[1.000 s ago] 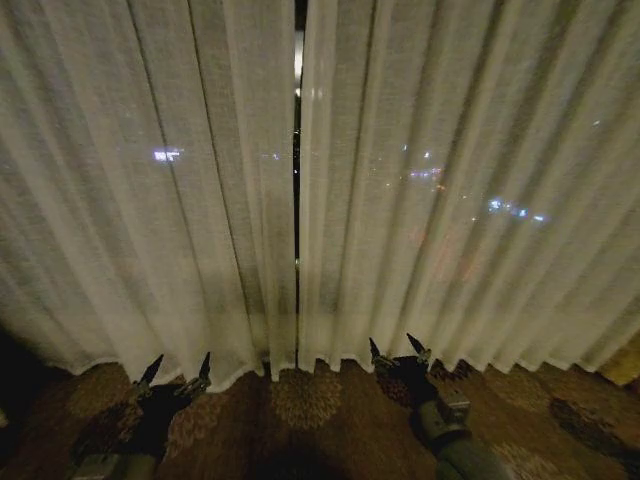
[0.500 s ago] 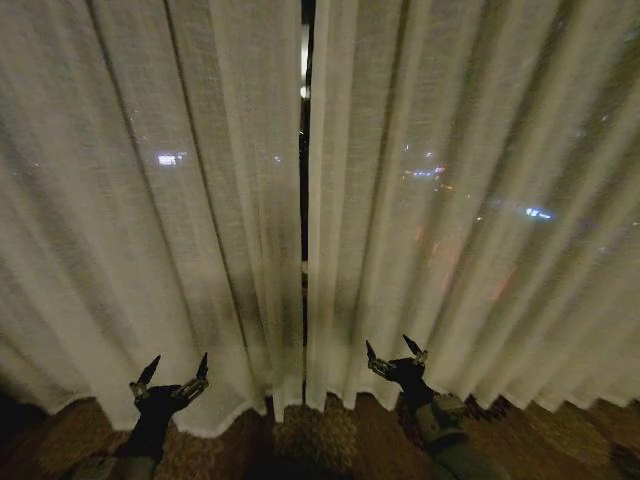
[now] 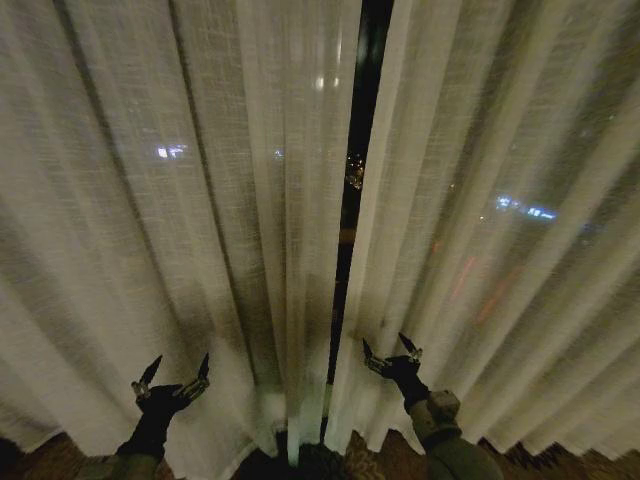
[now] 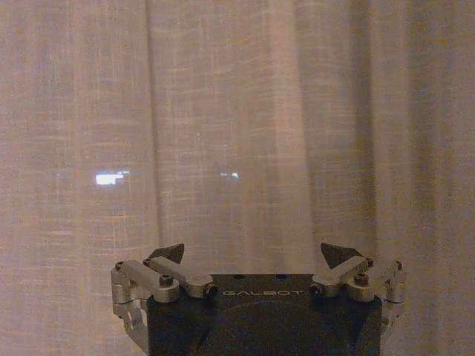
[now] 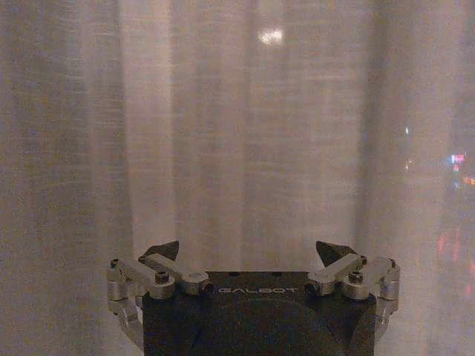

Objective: Open the curtains by pulling them apart, changing their state from closed to fully open.

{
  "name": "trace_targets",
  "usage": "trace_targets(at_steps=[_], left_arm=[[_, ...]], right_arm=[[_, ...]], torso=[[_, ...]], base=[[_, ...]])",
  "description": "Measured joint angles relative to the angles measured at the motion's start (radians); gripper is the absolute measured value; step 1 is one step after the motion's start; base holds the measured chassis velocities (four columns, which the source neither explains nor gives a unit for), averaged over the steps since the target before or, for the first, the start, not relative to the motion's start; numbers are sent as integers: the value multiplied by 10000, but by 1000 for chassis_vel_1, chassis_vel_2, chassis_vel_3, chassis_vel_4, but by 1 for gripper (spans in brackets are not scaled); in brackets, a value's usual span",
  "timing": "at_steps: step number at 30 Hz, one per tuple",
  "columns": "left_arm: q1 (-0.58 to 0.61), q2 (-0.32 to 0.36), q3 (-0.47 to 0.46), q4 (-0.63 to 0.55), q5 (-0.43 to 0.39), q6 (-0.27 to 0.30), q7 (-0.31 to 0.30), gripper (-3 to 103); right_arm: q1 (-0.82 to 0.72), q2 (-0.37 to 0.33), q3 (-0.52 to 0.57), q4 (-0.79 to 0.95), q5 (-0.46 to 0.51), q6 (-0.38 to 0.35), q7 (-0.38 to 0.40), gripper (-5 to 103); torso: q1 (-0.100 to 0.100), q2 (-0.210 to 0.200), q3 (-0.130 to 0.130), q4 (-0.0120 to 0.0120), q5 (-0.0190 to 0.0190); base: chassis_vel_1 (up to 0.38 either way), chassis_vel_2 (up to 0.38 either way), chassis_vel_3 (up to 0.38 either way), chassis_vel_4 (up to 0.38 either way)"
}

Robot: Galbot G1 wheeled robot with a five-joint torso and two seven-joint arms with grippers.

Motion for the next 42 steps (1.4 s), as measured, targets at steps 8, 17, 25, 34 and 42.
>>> trace_targets(at_steps=[8,17,25,34,42], left_arm=[[-78,-193,20,21,200,39,-1,100],[-298,-203,19,-83,261,232,-5,100],[-249,-285,17,-140,276,233,-11,100],[-182,-272,12,-259,374,218,-16,100],[-139,-303,80,-282,488,245,-21,100]], right_arm=[[1035,-66,-389,-831,685,-274,596,100],[1793,-110,-261,-1707,1731,-307,887,100],[2242,22,-397,-2225,2944,-359,850,100],[2388,267,-646,-2286,2965,-372,595,100],[3333,307,-466,-3072,2383,-314,567,83]], torso=[[-9,8,-3,1,-9],[7,-1,3,0,-6],[3,0,1,2,-10],[3,1,1,1,-8],[3,1,2,1,-7]], base=[[5,-53,-11,61],[0,0,0,0],[0,0,0,0],[0,0,0,0],[0,0,0,0]])
